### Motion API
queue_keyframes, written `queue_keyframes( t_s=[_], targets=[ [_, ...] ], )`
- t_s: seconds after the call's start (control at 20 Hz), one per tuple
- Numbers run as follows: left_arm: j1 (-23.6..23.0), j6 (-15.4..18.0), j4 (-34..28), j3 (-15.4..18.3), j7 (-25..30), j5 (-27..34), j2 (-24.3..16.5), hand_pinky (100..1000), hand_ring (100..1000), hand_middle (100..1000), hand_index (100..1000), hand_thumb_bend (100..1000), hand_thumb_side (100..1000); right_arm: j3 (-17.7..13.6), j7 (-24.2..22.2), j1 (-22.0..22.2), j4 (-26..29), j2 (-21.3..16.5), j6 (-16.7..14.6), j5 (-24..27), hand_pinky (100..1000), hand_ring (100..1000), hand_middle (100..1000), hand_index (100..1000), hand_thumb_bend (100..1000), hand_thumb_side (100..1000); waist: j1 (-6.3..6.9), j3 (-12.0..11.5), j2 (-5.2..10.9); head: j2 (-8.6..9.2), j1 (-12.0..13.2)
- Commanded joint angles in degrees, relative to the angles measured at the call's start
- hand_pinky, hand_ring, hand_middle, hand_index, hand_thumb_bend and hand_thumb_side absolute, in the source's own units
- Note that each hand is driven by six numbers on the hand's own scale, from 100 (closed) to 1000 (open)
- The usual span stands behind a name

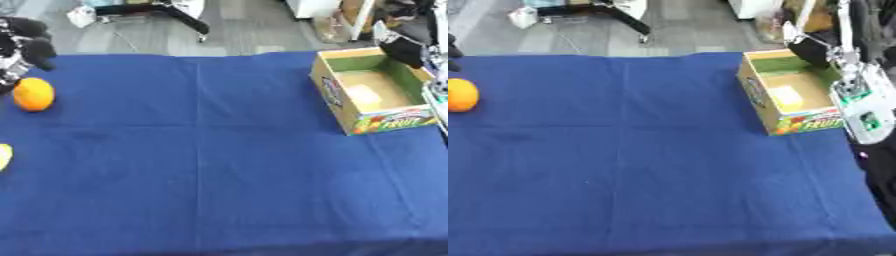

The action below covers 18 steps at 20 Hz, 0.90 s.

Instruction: Pick up the objects with one hand, pass them to the other hand, and then place them into the box on the other side of the table.

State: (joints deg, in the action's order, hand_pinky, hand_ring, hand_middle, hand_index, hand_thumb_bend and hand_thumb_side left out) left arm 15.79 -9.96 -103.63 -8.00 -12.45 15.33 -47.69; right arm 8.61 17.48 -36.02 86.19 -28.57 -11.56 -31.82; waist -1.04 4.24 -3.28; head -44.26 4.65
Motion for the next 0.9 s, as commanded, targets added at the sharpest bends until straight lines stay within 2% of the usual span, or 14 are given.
queue_keyframes(
  t_s=[0.05,0.45,0.6,0.7,0.9],
  targets=[
    [1.39,-2.01,2.7,2.08,4.84,-9.05,-4.28,583,584,588,714,945,513,0.72,-3.59,0.78,6.94,-1.92,-0.36,0.06,852,870,881,956,190,245,0.59,0.09,0.31,0.14,3.0],
    [4.02,-4.16,10.56,3.93,16.98,-27.1,-7.36,620,587,593,724,840,457,1.18,-6.28,5.02,10.87,-2.14,-0.01,1.33,853,876,880,963,140,262,0.66,0.38,0.54,0.14,9.87],
    [5.27,-4.6,13.8,4.3,22.09,-34.59,-8.27,645,597,604,735,796,442,1.03,-6.09,5.73,10.69,-1.94,0.21,1.66,853,877,879,966,102,272,0.72,0.47,0.61,0.14,11.53],
    [5.62,-4.93,16.04,4.53,26.43,-40.28,-8.87,669,606,611,743,713,403,1.09,-5.92,6.1,10.34,-1.95,0.3,2.03,853,878,878,967,100,273,0.77,0.52,0.61,0.14,12.39],
    [5.19,-5.23,20.11,5.99,33.71,-48.89,-8.91,680,594,600,741,657,361,1.04,-5.67,6.6,9.7,-1.96,0.35,2.36,853,879,878,968,100,276,0.87,0.51,0.55,0.14,13.03]
  ],
)
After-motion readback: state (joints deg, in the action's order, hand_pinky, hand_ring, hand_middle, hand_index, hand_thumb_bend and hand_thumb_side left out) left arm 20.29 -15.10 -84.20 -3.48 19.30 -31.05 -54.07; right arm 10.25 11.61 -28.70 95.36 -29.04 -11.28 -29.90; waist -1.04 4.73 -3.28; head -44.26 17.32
